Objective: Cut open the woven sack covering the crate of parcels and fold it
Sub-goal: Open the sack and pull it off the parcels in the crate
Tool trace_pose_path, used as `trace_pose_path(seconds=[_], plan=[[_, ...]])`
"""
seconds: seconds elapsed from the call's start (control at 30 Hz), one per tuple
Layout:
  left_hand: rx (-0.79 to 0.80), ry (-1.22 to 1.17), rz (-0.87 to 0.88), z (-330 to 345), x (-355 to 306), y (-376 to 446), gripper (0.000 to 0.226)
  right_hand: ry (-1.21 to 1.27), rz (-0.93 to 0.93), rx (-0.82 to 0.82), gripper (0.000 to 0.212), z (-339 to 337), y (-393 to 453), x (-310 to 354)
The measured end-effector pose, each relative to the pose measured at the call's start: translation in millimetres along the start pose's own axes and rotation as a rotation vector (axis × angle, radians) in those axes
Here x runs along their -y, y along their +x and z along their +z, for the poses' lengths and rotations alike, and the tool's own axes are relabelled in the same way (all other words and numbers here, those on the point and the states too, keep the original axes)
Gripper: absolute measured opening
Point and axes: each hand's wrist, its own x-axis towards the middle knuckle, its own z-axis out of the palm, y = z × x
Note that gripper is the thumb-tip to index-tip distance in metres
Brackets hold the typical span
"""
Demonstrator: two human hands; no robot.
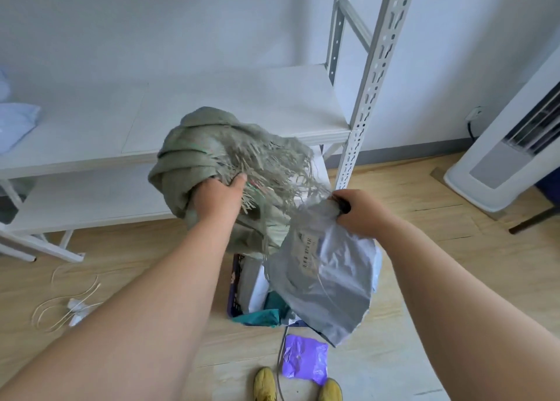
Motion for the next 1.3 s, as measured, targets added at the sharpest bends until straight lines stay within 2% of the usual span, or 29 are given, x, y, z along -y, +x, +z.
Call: trace_pose_path(seconds=[0.03,0.17,0.23,0.27,0.3,0.37,0.43,0.5,0.53,0.6,0.63,0.73,0.83,0.9,0.93,1.07,1.3], plan=[[-0.004,-0.072,-0.09,-5.1,2.7,6.7,0.069,-0.012,-0.011,-0.006,0.025,-3.5,0.4,2.5],[0.149,-0.679,-0.361,-1.9,-0.1,2.2,0.048,-0.028,-0.048,-0.117,0.022,2.0,0.7,12.2],[0.288,-0.754,-0.503,2.9,0.5,-4.4,0.043,-0.084,-0.024,-0.224,0.024,1.3,0.8,14.1],[0.341,-0.692,-0.514,3.5,2.1,-7.3,0.039,-0.112,-0.01,-0.265,0.026,-0.8,0.8,14.7],[0.345,-0.551,-0.448,4.3,4.4,-9.1,0.04,-0.138,-0.002,-0.298,0.028,-3.2,1.1,15.1],[0.154,-0.171,-0.151,6.1,11.1,-5.8,0.041,-0.19,-0.014,-0.336,0.029,-6.5,2.5,17.4],[-0.046,-0.037,0.218,2.5,13.6,-4.6,0.038,-0.216,-0.057,-0.348,0.026,-6.1,2.6,20.6],[-0.043,0.011,0.457,2.8,15.4,-0.2,0.06,-0.219,-0.091,-0.372,0.027,-4.6,1.1,21.5],[0.017,0.062,0.487,5.1,18.1,4.3,0.073,-0.219,-0.098,-0.389,0.029,-4.1,0.1,21.0],[0.203,0.1,0.409,8.3,23.0,10.7,0.088,-0.206,-0.098,-0.429,0.031,-4.7,-1.8,19.0],[0.306,0.044,0.343,10.0,27.1,14.8,0.088,-0.196,-0.095,-0.448,0.031,-5.4,-2.7,18.0],[0.453,-0.1,0.227,16.4,42.0,21.2,0.06,-0.172,-0.048,-0.498,0.028,-7.9,-4.1,16.2],[0.354,-0.117,0.145,21.8,54.8,23.0,0.036,-0.078,0.109,-0.604,0.019,-9.9,-5.1,12.2],[0.203,-0.113,0.073,26.6,64.2,26.1,0.034,-0.033,0.219,-0.686,0.017,-9.9,-5.3,6.4],[0.178,-0.111,0.041,29.2,69.7,27.1,0.035,-0.023,0.255,-0.707,0.017,-8.9,-4.4,2.7],[0.358,-0.084,-0.001,49.6,98.0,19.0,0.039,-0.012,0.314,-0.63,0.01,9.1,2.7,-13.7],[0.464,-0.062,-0.079,84.0,154.3,1.2,0.044,-0.06,0.176,-0.209,0.014,85.5,25.5,-28.3]])
